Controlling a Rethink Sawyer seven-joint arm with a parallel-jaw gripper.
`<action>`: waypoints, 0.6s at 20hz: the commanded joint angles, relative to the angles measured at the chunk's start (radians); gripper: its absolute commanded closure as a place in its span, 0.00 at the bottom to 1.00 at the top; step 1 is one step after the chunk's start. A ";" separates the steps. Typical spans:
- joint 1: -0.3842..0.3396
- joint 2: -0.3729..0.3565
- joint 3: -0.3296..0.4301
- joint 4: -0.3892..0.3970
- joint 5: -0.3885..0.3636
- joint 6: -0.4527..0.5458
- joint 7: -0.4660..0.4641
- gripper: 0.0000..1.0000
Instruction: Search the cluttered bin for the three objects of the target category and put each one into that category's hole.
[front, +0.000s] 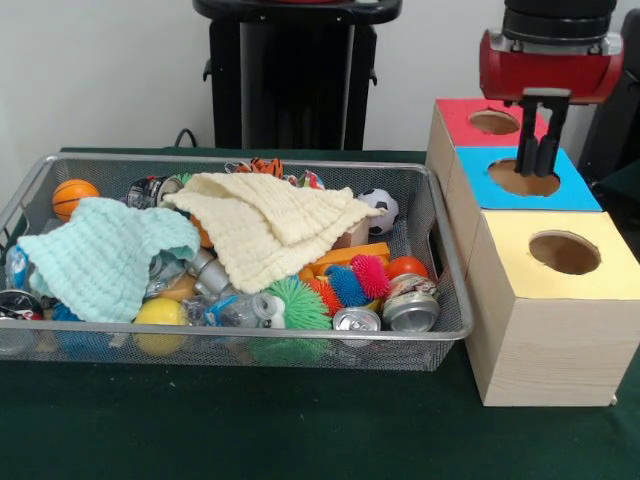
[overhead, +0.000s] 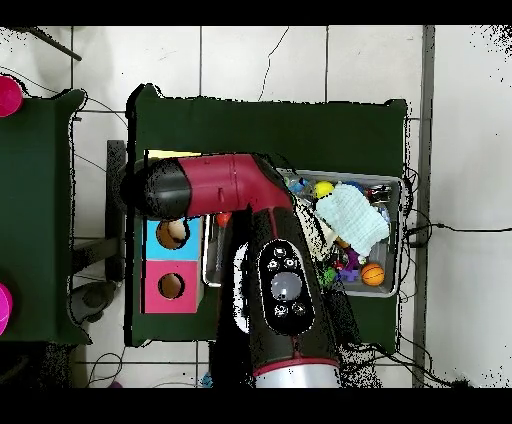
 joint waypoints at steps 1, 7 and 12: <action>-0.131 0.006 0.056 -0.079 -0.063 0.105 -0.196 1.00; -0.202 0.076 0.079 -0.219 -0.115 0.130 -0.268 1.00; -0.229 0.095 0.085 -0.267 -0.157 0.111 -0.261 1.00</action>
